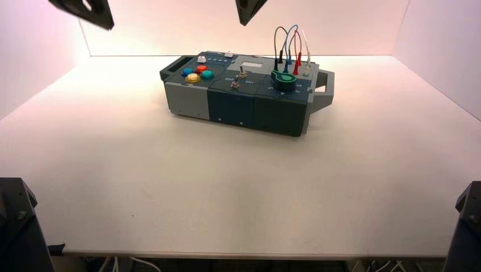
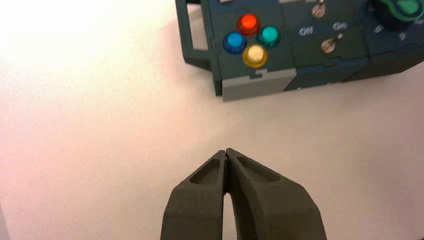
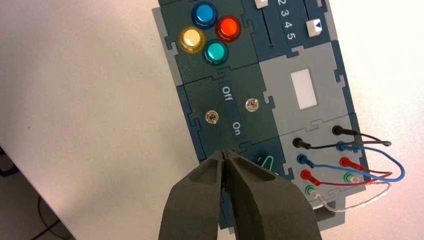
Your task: Pull the blue wire.
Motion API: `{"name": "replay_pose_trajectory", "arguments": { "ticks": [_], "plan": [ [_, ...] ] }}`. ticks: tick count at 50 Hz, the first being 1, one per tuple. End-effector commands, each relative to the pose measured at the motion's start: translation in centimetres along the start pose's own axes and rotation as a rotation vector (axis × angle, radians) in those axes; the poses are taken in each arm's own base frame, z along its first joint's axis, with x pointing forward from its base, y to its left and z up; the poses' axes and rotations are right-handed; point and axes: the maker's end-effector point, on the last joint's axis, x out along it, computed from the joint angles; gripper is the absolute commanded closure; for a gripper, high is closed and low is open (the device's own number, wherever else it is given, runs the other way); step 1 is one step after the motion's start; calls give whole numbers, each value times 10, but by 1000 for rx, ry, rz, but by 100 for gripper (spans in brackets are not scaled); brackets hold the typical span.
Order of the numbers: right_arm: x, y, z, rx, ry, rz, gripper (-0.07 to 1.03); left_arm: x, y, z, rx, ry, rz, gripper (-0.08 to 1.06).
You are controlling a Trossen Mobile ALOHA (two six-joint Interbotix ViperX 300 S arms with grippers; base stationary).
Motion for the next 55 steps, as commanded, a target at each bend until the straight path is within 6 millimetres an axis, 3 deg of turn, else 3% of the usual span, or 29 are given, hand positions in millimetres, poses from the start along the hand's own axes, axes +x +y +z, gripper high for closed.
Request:
{"name": "replay_pose_trajectory", "arguments": {
  "ticks": [1,7,18,43,50,55],
  "plan": [
    [-24,-19,7,54,-54,-30,98,-16,0,25,6,-49,-5,101],
    [-22,-37,-4,122,-37,-40,98,-26,0,41,17,-69,-10,101],
    [-21,-49,-11,215,-37,-51,98,-39,-2,67,43,-110,-16,101],
    [-3,-49,-17,179,2,-44,98,-28,-35,95,122,-42,-121,101],
    [0,-51,-20,173,14,-57,84,-28,-37,99,114,-47,-130,101],
    [2,-52,-24,163,30,-67,82,-29,-36,103,111,-55,-129,101]
  ]
}}
